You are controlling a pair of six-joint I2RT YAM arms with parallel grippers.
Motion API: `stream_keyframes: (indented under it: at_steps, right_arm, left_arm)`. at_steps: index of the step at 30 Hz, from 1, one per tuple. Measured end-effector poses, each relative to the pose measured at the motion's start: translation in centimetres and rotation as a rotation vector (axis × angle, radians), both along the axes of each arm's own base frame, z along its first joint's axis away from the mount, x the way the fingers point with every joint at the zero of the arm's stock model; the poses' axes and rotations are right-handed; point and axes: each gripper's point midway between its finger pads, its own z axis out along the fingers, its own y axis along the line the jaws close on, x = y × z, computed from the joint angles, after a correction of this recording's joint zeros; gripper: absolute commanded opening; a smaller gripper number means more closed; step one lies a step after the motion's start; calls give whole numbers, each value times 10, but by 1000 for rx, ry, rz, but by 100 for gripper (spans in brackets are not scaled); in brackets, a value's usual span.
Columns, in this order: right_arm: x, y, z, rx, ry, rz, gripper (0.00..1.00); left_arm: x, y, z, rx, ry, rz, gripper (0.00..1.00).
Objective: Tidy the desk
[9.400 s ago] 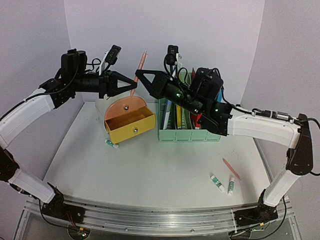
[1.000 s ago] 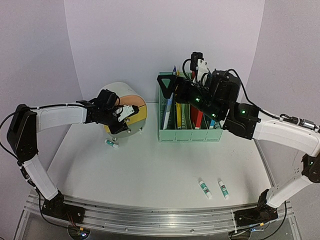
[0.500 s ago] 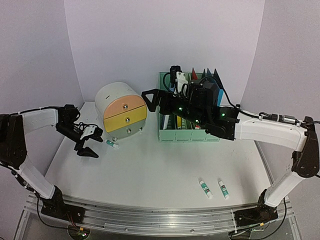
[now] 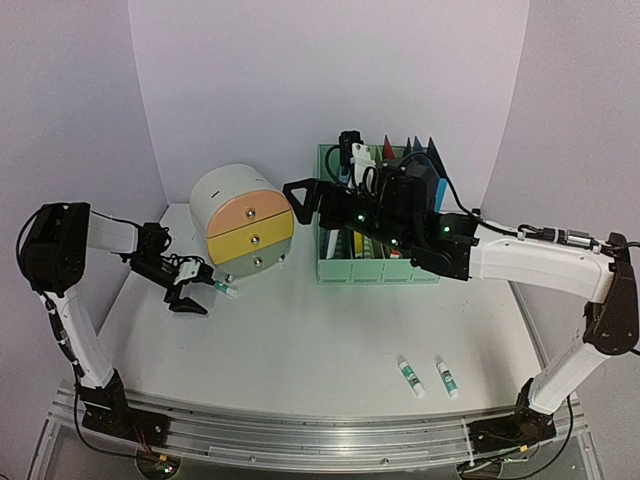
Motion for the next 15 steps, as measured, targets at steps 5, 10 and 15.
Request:
stream_keyframes:
  at_steps: [5, 10, 15]
  right_arm:
    - [0, 0, 0, -8, -7, 2, 98]
    - [0, 0, 0, -19, -13, 2, 98]
    - [1, 0, 10, -12, -29, -1, 98]
  left_arm:
    - [26, -2, 0, -8, -55, 5, 84]
    - [40, -2, -4, -6, -89, 5, 76]
    - [46, 0, -17, 8, -73, 4, 70]
